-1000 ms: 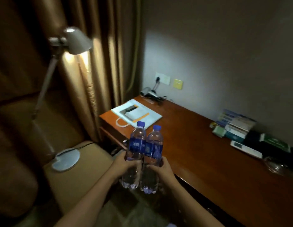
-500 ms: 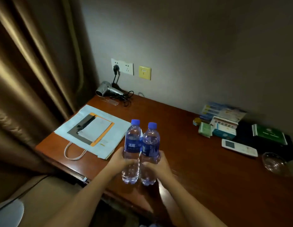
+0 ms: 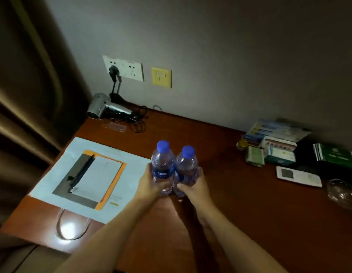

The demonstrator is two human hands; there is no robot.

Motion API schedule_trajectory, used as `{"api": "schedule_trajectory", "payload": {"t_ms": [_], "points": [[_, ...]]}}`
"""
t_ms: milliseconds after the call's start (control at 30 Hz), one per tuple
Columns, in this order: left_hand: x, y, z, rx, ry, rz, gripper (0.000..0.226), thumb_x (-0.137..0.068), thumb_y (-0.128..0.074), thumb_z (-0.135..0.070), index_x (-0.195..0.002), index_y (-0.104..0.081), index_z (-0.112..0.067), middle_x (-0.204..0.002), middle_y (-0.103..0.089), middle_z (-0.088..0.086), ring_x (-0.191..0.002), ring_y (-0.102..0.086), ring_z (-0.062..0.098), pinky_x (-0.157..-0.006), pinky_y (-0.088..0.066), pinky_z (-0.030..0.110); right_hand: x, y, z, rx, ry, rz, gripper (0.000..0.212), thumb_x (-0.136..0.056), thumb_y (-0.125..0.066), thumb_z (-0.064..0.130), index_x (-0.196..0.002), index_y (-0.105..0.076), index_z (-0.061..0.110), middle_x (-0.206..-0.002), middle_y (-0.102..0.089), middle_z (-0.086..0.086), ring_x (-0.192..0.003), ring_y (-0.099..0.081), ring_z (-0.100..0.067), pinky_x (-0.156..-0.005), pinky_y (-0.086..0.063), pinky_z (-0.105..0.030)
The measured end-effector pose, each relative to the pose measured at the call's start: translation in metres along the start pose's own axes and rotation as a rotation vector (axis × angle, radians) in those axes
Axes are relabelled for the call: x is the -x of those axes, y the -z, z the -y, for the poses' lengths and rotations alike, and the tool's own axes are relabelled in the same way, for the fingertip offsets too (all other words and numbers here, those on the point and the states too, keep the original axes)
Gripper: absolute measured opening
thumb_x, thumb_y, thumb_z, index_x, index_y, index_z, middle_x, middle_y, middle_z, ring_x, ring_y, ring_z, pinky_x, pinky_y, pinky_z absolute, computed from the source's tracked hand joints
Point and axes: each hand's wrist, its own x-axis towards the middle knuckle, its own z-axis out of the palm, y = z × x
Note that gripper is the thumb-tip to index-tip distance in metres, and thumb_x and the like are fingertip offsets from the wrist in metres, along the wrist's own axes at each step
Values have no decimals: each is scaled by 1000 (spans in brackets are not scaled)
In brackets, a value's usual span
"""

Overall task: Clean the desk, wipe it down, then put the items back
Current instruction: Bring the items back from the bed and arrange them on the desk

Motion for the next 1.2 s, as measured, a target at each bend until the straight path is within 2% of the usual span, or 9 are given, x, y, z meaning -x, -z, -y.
{"api": "schedule_trajectory", "payload": {"t_ms": [167, 300, 400, 500, 633, 833, 933, 1100, 1200], "points": [[-25, -5, 20, 31, 1, -15, 64, -63, -86, -16, -108, -46, -39, -107, -65, -10, -93, -66, 5, -75, -56, 25, -16, -7, -2, 8, -2, -114, 63, -73, -75, -1, -121, -41, 20, -109, -59, 7, -96, -62, -5, -68, -50, -10], [-22, -13, 25, 31, -72, -27, 59, -61, -77, -34, -104, -47, -59, -100, -67, -22, -94, -65, -1, -76, -53, 17, -11, -8, -17, -36, -37, -139, 61, -77, -72, -5, -126, -41, 14, -112, -60, -3, -81, -63, 3, -58, -50, -9], [-20, -13, 36, 46, -19, -50, 62, -65, -82, -28, -114, -47, -41, -113, -64, -7, -103, -64, 10, -86, -54, 33, -5, -8, -28, 30, -78, -130, 39, -78, -73, 0, -106, -53, 16, -97, -66, -4, -72, -64, 2, -62, -50, -9], [-20, -15, 50, -13, 39, -63, 60, -71, -81, -14, -117, -44, -25, -116, -60, 3, -107, -60, 17, -86, -52, 28, -2, -12, -41, 76, -137, -181, 46, -71, -80, 9, -102, -54, 29, -100, -65, 0, -89, -66, -17, -85, -54, -37], [-23, -21, 61, -105, 30, -85, 60, -72, -79, -13, -123, -47, -20, -119, -57, 1, -110, -57, 15, -90, -50, 29, -8, -16, -48, 43, -176, -166, 43, -75, -77, 6, -110, -53, 16, -100, -60, 12, -97, -60, -6, -81, -45, -7], [-43, -28, 53, -150, 16, -86, 48, -76, -76, -14, -116, -51, -20, -102, -61, -8, -89, -59, 1, -67, -42, 5, -25, -19, -58, 63, -183, -215, 32, -72, -78, 1, -90, -56, 16, -81, -63, 9, -74, -62, -1, -73, -47, -21], [-62, -29, 48, -166, 8, -83, 48, -76, -76, -17, -118, -52, -14, -107, -62, -2, -92, -59, 9, -72, -42, 14, -39, -17, -57, 82, -153, -244, 35, -74, -75, -1, -99, -55, 15, -83, -56, 17, -71, -57, 10, -65, -40, -3], [-90, -30, 49, -173, 12, -113, 58, -72, -80, -19, -121, -50, -13, -114, -63, 3, -100, -60, 18, -77, -43, 22, -76, -13, -50, 144, -152, -278, 55, -76, -77, 20, -124, -51, 14, -94, -54, 19, -92, -58, -3, -81, -41, -19], [-103, -30, 48, -160, -1, -101, 61, -73, -79, -19, -125, -47, -14, -118, -61, 2, -101, -58, 12, -77, -43, 17, -97, -9, -44, 153, -116, -276, 52, -76, -77, 21, -120, -51, 20, -97, -54, 22, -85, -55, 13, -73, -39, -5]]}}
